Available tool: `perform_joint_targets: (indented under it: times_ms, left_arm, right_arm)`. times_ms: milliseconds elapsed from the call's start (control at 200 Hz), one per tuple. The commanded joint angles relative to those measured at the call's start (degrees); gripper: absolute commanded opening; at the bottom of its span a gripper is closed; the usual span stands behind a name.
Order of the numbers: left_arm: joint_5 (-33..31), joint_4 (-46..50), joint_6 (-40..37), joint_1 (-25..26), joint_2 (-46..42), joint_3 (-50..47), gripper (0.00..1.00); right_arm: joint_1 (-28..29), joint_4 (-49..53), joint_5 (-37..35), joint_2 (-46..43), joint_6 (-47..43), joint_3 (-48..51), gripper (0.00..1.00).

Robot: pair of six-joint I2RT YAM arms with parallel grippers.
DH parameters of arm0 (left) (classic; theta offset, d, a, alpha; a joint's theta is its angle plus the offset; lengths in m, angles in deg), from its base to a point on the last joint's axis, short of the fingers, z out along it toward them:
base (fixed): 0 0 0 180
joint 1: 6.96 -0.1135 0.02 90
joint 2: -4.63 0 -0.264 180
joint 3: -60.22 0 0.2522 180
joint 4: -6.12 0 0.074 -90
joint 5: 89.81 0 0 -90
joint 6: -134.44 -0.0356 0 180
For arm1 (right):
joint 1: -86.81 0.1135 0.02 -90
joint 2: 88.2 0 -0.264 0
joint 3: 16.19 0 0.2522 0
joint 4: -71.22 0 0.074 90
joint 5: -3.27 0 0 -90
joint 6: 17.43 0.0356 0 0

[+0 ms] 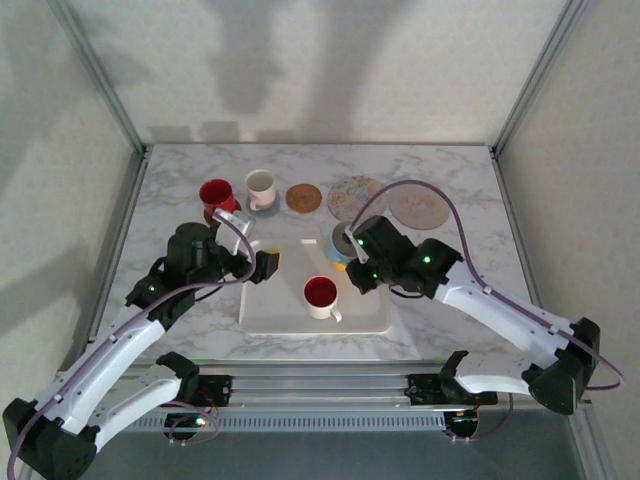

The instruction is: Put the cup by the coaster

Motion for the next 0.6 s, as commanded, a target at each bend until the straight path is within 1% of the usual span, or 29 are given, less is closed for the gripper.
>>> perform_joint_targets:
  times_ms: [0,145,285,596]
  left_arm:
    - [-1.91,-1.84,1.08,-0.18,2.52,3.23,1.00]
    - [-1.57,-2.28,0.48,-1.99,6.39,5.05,1.00]
    - [0.13,-3.79,-0.15,-3.68,8.95,5.08,1.00]
    - [3.95,-4.61,-2.34,-6.93,10.84,4.21,1.00]
  right_arm:
    - [-0.46,-4.63,-1.49,4.47,-2.80,-6.39,0.00]
    - [-2.09,-3.02,-2.39,12.09,-4.28,-14.32,0.00]
    - [-3.62,-0.83,-3.92,19.38,-3.30,-21.89,0.00]
    - [-6.34,2.61,-4.57,31.94,-3.24,-34.26,0.00]
